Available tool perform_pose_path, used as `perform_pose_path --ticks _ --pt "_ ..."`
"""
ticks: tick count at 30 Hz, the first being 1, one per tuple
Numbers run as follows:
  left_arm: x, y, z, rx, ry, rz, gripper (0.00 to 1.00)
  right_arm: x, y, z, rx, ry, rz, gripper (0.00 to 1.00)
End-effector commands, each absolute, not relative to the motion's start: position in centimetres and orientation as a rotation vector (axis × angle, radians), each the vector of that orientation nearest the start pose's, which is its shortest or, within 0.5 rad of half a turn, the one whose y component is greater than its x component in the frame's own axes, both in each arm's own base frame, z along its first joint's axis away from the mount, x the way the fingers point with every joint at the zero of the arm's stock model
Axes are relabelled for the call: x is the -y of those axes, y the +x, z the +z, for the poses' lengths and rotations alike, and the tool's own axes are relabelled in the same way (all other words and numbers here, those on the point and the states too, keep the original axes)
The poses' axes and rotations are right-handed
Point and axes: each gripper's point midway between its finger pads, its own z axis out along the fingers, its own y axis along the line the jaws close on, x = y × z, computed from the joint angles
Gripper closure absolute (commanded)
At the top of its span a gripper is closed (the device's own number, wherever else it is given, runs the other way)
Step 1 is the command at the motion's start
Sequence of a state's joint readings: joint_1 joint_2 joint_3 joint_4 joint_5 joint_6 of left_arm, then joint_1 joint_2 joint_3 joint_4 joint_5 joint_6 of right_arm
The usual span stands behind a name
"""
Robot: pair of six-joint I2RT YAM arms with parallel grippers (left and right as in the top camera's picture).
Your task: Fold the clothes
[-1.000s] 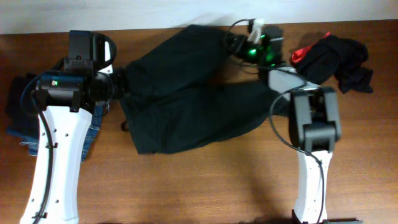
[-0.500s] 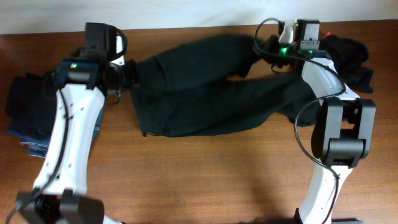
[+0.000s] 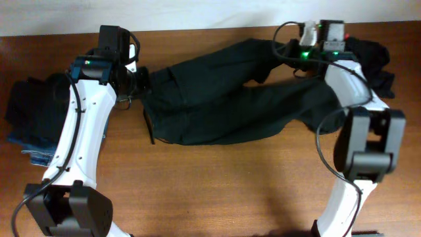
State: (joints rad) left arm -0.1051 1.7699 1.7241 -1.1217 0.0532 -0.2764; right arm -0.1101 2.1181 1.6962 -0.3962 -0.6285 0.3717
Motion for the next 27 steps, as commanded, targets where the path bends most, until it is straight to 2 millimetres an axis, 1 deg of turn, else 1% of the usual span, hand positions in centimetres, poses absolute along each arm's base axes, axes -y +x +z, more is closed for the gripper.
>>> perform_pose_path --ticks 1,3,7,8,10,14,16,18,22,23,25,26,27 --pt "3.1 41.1 20.0 -2.732 -0.223 -0.062 0.96 2.3 56.0 24.7 -2.148 0.2 0.653 0.96" --pt "3.2 41.1 20.0 -2.732 -0.213 -0.061 0.96 2.8 55.2 25.4 -2.185 0.214 0.595 0.96" --pt "3.2 41.2 20.0 -2.729 -0.201 -0.059 0.97 3.2 53.9 25.7 -2.267 0.239 0.505 0.96" --pt "3.2 41.2 20.0 -2.728 -0.201 -0.059 0.97 3.1 53.8 25.7 -2.279 0.244 0.492 0.96" --pt "3.2 41.3 20.1 -2.725 -0.201 -0.059 0.97 2.2 53.7 25.4 -2.296 0.22 0.483 0.96" --pt "3.2 41.4 20.1 -2.717 -0.201 -0.061 0.97 -0.2 54.2 23.0 -2.358 0.191 0.429 0.94" --pt "3.2 41.4 20.1 -2.718 -0.201 -0.061 0.97 -1.7 54.8 21.2 -2.39 0.168 0.394 0.93" --pt "3.2 41.4 20.1 -2.718 -0.201 -0.061 0.97 -3.3 55.6 19.2 -2.419 0.143 0.347 0.92" --pt "3.2 41.4 20.1 -2.72 -0.201 -0.06 0.97 -5.5 57.1 14.9 -2.46 0.097 0.242 0.93" --pt "3.2 41.3 20.1 -2.722 -0.202 -0.06 0.97 -6.2 57.5 13.6 -2.467 0.033 0.213 0.93" --pt "3.2 41.2 20.0 -2.726 -0.201 -0.059 0.97 -6.9 57.9 12.7 -2.466 -0.055 0.182 0.94" --pt "3.2 41.2 20.0 -2.729 -0.203 -0.057 0.97 -6.8 58.1 12.4 -2.46 -0.075 0.148 0.94" --pt "3.1 41.1 20.0 -2.73 -0.205 -0.057 0.97 -6.2 58.4 12.6 -2.451 -0.066 0.101 0.95"
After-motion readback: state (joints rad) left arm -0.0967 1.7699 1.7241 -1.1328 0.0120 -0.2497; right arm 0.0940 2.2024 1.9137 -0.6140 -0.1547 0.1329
